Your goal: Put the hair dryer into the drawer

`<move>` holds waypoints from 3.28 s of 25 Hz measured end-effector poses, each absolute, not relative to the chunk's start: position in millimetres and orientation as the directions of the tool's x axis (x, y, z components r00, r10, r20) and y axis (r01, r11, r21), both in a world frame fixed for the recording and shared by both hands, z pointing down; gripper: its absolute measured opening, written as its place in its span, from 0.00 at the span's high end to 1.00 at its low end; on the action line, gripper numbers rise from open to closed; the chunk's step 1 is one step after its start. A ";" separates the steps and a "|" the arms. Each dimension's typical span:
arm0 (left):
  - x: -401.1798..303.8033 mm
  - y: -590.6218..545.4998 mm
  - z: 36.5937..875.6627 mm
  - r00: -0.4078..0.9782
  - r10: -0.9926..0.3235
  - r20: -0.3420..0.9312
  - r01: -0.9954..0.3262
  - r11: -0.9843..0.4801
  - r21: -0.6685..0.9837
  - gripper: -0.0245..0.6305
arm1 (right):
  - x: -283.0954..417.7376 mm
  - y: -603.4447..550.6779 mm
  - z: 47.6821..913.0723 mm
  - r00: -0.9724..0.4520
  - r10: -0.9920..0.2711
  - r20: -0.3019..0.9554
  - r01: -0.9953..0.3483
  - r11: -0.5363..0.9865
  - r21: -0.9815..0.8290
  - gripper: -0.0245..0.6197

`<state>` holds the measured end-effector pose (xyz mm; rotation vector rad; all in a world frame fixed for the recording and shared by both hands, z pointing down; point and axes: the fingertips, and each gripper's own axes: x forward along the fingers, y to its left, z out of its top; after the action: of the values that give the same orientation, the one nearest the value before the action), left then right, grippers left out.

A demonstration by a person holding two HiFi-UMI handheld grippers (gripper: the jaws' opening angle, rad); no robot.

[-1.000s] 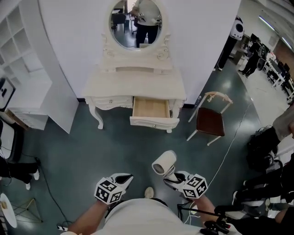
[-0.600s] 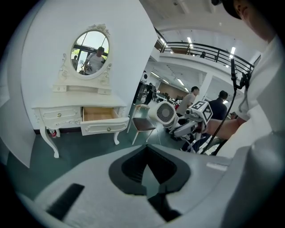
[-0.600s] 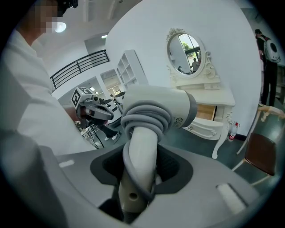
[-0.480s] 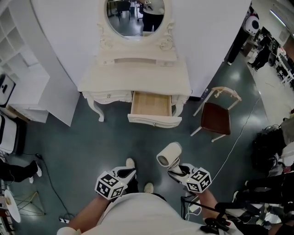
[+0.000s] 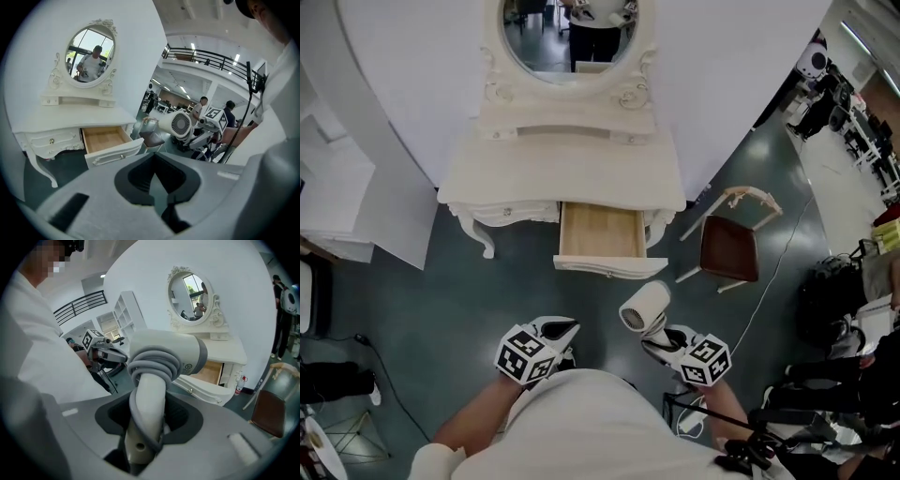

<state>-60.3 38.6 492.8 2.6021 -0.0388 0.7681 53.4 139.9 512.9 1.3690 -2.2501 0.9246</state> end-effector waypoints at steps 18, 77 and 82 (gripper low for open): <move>-39.4 -119.9 510.4 0.848 0.009 0.529 -0.260 -0.864 0.431 0.96 | 102.2 -34.3 541.7 -0.546 -0.538 0.643 -0.831 0.449 -0.329 0.70; -4.7 -183.3 512.0 0.582 -0.417 0.699 -0.782 -0.522 0.340 0.96 | 180.1 -274.7 806.2 -0.397 -0.170 0.902 -0.669 0.726 -0.158 0.71; -8.0 -179.0 513.7 0.576 -0.414 0.705 -0.787 -0.515 0.341 0.96 | 187.0 -281.4 817.4 -0.362 -0.210 0.908 -0.711 0.692 -0.124 0.71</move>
<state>-8.0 -179.0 513.7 2.1523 -0.9522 0.7352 187.0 -281.4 817.4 0.7163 -1.9095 0.6332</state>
